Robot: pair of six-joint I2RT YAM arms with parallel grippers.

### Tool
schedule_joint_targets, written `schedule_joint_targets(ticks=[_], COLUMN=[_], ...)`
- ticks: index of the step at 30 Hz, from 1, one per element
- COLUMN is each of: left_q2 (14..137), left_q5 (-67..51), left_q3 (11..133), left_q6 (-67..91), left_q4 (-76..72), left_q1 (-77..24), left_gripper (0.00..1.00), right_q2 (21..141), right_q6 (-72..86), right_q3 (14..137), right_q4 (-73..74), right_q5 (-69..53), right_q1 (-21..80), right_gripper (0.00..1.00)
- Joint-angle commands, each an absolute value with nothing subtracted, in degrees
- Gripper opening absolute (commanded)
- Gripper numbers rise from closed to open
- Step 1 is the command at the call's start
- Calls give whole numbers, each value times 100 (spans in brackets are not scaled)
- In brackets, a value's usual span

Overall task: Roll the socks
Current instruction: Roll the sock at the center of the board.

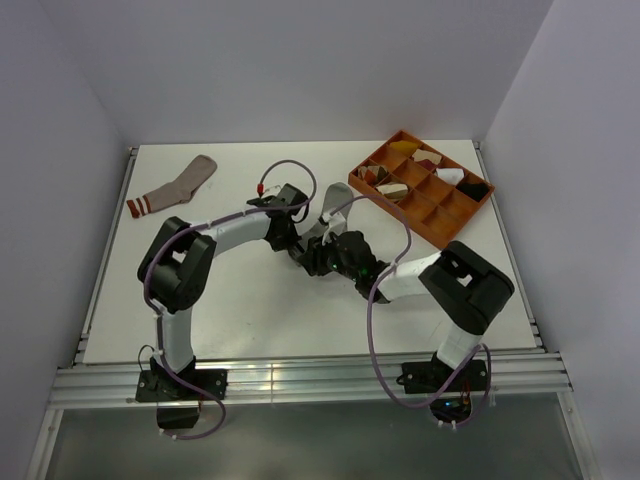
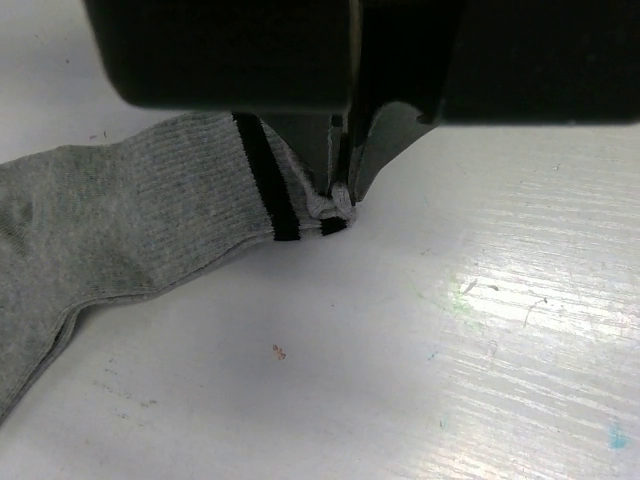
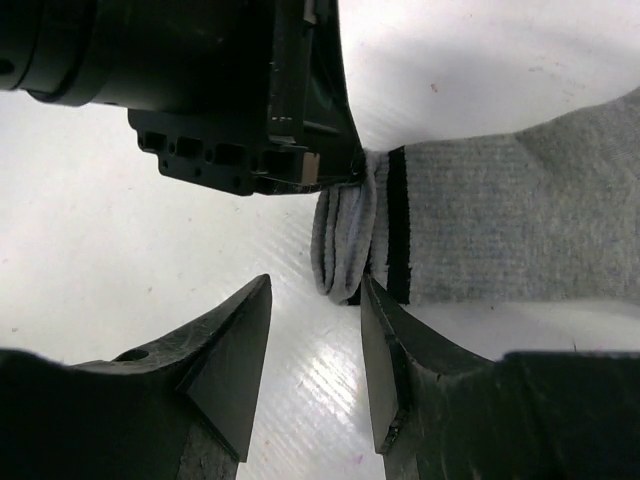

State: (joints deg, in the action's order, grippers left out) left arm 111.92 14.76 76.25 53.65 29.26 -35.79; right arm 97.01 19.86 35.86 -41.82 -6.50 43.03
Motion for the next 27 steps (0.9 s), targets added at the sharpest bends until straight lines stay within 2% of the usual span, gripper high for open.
schedule_joint_targets(ticks=[1, 10, 27], left_q2=[11435, 11505, 11558], left_q5=[1441, 1415, 1309], left_q3=[7796, 7963, 7963], left_q6=[5124, 5045, 4966], left_q4=[3656, 3937, 3920], left_q1=[-3542, -3533, -3533], left_gripper=[0, 0, 0], right_q2=[9826, 10107, 10678], right_q6=[1618, 933, 106], right_q3=[3533, 3814, 4376], right_q4=[-4808, -4632, -4307], right_q5=[113, 1141, 2004], right_q1=[4535, 5115, 5730], right_gripper=[49, 49, 49])
